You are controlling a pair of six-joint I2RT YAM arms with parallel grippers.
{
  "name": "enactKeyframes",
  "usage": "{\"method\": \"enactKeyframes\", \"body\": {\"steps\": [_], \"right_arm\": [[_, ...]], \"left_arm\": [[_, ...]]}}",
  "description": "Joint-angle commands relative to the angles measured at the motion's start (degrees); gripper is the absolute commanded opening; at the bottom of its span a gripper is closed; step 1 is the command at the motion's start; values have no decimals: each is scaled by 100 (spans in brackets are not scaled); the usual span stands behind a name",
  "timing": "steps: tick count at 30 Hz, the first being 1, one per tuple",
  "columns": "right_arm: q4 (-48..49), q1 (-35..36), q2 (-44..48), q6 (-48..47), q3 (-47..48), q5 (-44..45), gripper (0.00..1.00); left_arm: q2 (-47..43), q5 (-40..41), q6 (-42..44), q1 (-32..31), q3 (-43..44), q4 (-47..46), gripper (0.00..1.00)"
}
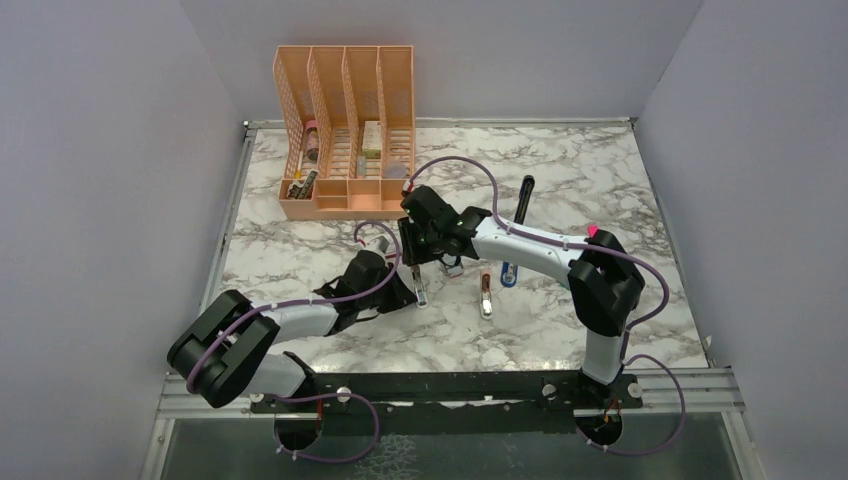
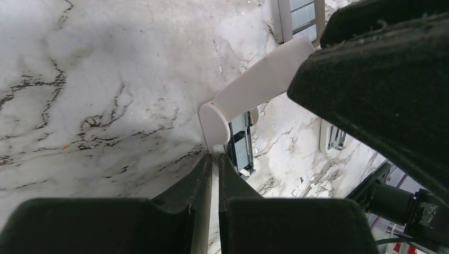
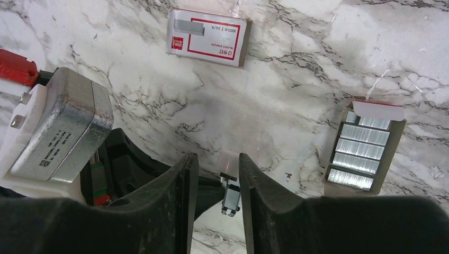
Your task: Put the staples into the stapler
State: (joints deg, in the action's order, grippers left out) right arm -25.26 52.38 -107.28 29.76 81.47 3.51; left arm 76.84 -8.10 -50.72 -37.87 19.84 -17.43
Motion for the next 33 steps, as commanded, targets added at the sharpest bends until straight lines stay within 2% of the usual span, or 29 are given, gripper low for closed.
{"method": "enactKeyframes", "body": {"steps": [1, 17, 22, 25, 28, 33], "right_arm": [[-28, -18, -64, -235, -40, -288, 38], [-90, -17, 326, -302, -529, -705, 37], [135, -19, 393, -121, -448, -407, 46], [232, -18, 399, 65, -367, 96, 51], [220, -17, 290, 184, -231, 372, 53], [303, -22, 33, 187, -126, 275, 53]], "left_arm": [[162, 405, -18, 27, -208, 334, 8], [187, 490, -83, 36, -199, 280, 8], [148, 519, -90, 34, -225, 310, 8], [121, 520, -74, 36, -230, 352, 5], [70, 495, -76, 36, -254, 350, 0], [-13, 480, -38, 41, -244, 423, 0]]}}
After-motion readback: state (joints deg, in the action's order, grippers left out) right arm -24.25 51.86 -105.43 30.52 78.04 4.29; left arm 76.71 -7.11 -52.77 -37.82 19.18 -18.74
